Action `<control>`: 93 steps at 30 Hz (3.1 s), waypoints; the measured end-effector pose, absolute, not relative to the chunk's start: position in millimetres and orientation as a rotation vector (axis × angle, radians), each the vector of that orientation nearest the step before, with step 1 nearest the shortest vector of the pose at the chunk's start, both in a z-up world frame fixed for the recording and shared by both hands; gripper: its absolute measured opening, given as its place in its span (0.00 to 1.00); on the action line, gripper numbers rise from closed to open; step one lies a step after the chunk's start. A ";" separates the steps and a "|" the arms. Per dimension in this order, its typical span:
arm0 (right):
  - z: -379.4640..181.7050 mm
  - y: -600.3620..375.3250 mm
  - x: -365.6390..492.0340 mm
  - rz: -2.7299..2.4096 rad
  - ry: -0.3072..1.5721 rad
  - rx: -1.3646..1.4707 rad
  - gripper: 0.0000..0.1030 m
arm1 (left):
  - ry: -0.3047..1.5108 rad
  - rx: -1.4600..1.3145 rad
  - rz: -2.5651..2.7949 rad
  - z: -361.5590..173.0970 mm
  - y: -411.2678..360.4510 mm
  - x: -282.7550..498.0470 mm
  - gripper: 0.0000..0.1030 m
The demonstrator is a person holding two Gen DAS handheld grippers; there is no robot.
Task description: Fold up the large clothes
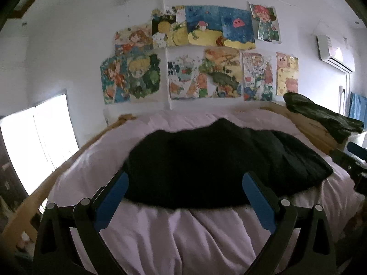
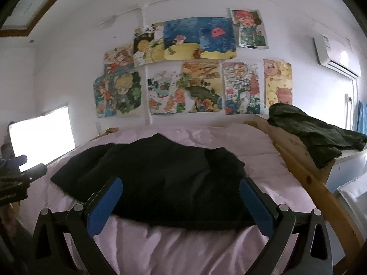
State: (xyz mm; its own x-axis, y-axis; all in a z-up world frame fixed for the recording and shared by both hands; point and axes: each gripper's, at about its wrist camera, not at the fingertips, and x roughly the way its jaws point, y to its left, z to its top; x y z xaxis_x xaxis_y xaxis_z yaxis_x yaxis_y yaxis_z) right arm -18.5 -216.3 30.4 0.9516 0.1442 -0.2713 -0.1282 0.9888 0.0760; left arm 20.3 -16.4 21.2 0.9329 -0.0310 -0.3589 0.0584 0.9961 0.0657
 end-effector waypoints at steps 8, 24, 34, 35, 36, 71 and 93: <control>8.0 -196.1 -25.5 0.182 0.347 0.063 1.00 | 0.517 0.044 -0.012 -6.9 -12.5 19.2 0.95; -4.7 -186.6 -23.4 0.199 0.388 0.059 1.00 | 0.483 0.032 0.001 -8.9 -6.4 2.6 0.95; -8.7 -184.9 -20.8 0.201 0.409 0.058 1.00 | 0.483 0.032 0.002 -8.9 -7.0 3.2 0.95; -8.7 -185.0 -20.5 0.201 0.410 0.058 1.00 | 0.482 0.031 0.001 -8.7 -6.7 3.1 0.95; -8.6 -184.9 -20.5 0.201 0.409 0.058 1.00 | 0.483 0.032 0.000 -8.9 -6.4 3.5 0.95; -10.8 -188.9 -19.9 0.197 0.412 0.074 1.00 | 0.483 0.046 0.000 -9.8 -3.4 2.3 0.95; -10.5 -190.4 -19.6 0.197 0.413 0.076 1.00 | 0.482 0.050 0.001 -9.5 -2.9 2.3 0.95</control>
